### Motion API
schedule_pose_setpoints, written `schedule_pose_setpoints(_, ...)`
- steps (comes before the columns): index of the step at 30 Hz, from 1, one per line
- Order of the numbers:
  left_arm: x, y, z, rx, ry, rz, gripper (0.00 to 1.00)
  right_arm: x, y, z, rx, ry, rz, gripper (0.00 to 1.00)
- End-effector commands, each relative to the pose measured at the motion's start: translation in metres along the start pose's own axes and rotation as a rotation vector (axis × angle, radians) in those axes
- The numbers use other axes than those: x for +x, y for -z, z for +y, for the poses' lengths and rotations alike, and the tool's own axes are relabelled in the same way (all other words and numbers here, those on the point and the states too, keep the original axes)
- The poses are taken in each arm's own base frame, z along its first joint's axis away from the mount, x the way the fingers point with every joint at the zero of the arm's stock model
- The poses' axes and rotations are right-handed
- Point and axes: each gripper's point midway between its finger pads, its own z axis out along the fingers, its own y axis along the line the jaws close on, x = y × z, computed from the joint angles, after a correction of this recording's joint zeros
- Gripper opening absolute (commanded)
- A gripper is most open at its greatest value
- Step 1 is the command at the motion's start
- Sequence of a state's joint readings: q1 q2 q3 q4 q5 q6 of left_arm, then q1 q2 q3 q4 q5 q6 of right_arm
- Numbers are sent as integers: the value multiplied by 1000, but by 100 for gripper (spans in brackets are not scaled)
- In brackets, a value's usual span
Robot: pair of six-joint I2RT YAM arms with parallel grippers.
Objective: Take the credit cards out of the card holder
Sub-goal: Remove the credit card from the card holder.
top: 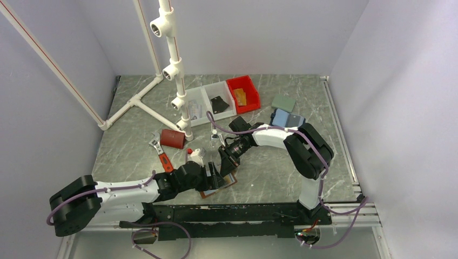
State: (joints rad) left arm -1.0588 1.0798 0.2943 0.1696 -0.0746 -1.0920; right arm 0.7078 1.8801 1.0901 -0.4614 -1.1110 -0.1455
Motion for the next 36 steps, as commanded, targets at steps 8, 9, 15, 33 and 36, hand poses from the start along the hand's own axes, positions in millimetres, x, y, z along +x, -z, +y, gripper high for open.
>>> schedule_pose_setpoints(8,-12,4,1,-10,51,-67,62,-11,0,8,-40,45,-18,32)
schedule_pose_setpoints(9,-12,5,2,-10,53,-69,59,-11,0,7,-40,45,-18,33)
schedule_pose_setpoints(15,-13,11,5,-9,58,-80,55,-11,0,7,-37,46,-15,36)
schedule_pose_setpoints(33,-7,13,6,12,52,-60,51,-12,1,3,-10,49,-13,40)
schedule_pose_setpoints(36,-7,14,7,6,64,-64,51,-12,1,4,-13,58,-11,41)
